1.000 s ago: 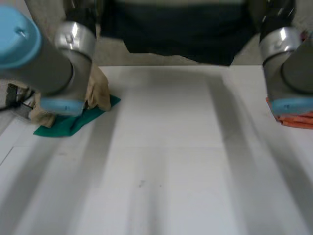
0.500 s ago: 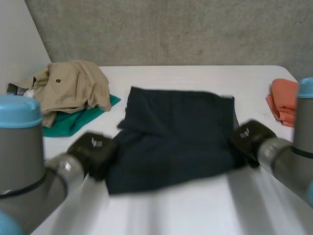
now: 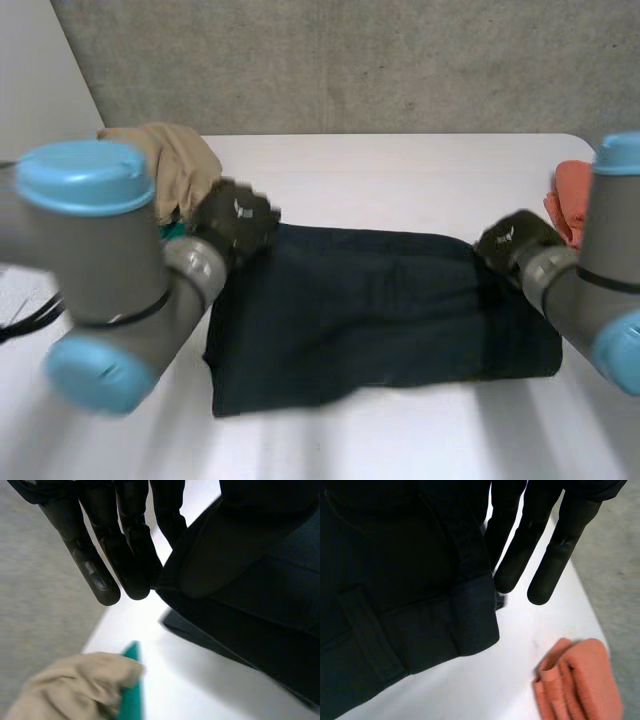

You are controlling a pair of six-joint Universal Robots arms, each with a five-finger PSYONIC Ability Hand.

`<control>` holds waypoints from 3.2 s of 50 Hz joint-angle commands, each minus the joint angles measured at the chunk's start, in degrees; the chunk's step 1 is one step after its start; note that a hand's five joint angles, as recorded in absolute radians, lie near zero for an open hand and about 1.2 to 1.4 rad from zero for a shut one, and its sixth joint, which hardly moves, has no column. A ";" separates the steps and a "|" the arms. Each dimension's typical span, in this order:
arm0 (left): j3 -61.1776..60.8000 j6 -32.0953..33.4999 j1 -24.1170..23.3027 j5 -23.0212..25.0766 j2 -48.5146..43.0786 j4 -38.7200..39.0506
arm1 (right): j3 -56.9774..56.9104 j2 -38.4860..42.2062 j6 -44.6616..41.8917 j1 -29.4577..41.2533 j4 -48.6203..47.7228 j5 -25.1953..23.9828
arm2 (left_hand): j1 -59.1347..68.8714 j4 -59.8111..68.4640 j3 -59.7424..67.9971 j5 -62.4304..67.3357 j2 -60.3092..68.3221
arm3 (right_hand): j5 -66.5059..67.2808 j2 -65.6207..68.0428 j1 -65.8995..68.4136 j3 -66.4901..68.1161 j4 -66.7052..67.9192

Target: Fold the laundry.

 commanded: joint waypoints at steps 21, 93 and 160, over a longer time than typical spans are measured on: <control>34.66 -2.82 1.26 -2.14 -30.50 24.11 | -22.14 21.29 2.27 0.32 -29.13 3.46 | -55.49 -58.87 -58.35 -57.67 -58.78 | -57.91 -57.20 -54.16 -58.30 -58.78; -15.79 -19.70 -1.03 3.22 13.10 21.74 | 18.92 4.38 -12.57 20.09 -41.01 -25.80 | -55.49 -58.87 -58.35 -57.67 -58.78 | -15.56 -14.86 -11.82 -15.95 -16.43; 21.90 -30.42 -5.08 16.70 -0.18 -5.15 | 28.66 -9.84 14.50 9.55 -29.13 -8.93 | -53.93 -57.31 -56.79 -56.11 -57.22 | -57.91 -57.20 -54.16 -58.30 -58.78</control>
